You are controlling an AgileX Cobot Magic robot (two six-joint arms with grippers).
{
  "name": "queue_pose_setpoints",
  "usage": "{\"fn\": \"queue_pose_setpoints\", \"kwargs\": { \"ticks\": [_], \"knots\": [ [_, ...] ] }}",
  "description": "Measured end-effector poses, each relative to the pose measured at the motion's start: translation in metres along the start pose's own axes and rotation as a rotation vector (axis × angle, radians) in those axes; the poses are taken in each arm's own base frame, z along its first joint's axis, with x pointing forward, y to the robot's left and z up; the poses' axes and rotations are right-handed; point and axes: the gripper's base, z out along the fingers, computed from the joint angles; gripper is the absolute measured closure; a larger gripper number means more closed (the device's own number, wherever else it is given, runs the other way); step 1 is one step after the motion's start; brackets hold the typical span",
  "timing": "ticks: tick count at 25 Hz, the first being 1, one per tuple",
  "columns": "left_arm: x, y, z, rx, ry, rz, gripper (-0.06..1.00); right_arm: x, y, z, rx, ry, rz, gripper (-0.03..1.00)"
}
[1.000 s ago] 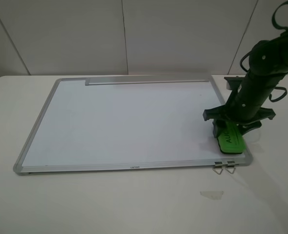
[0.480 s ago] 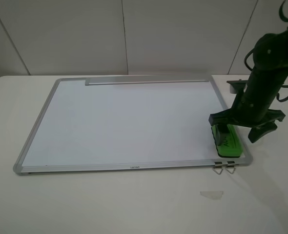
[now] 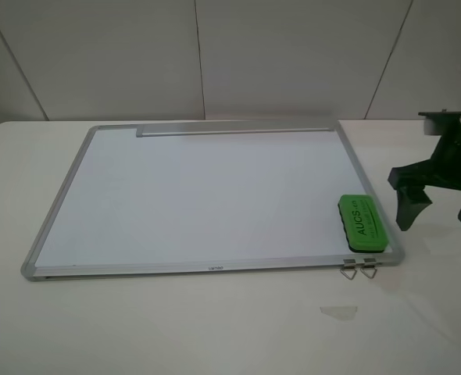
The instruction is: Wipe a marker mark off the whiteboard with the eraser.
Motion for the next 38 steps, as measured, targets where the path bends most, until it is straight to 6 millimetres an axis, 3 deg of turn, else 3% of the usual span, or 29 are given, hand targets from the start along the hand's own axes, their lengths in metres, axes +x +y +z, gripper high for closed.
{"fn": "queue_pose_setpoints", "kwargs": {
  "ticks": [4, 8, 18, 23, 38],
  "knots": [
    [0.000, 0.000, 0.000, 0.000, 0.000, 0.000, 0.26, 0.033, -0.001, -0.017, -0.033, -0.066, 0.017, 0.15],
    [0.000, 0.000, 0.000, 0.000, 0.000, 0.000, 0.26, 0.078, -0.004, -0.033, -0.063, -0.169, 0.027, 0.15],
    [0.000, 0.000, 0.000, 0.000, 0.000, 0.000, 0.26, 0.177, -0.014, -0.069, -0.094, -0.699, -0.007, 0.15],
    [0.000, 0.000, 0.000, 0.000, 0.000, 0.000, 0.26, 0.207, -0.016, -0.060, -0.103, -0.853, -0.004, 0.15],
    [0.000, 0.000, 0.000, 0.000, 0.000, 0.000, 0.26, 0.265, -0.020, -0.057, -0.122, -1.163, 0.004, 0.15]
  ]
}}
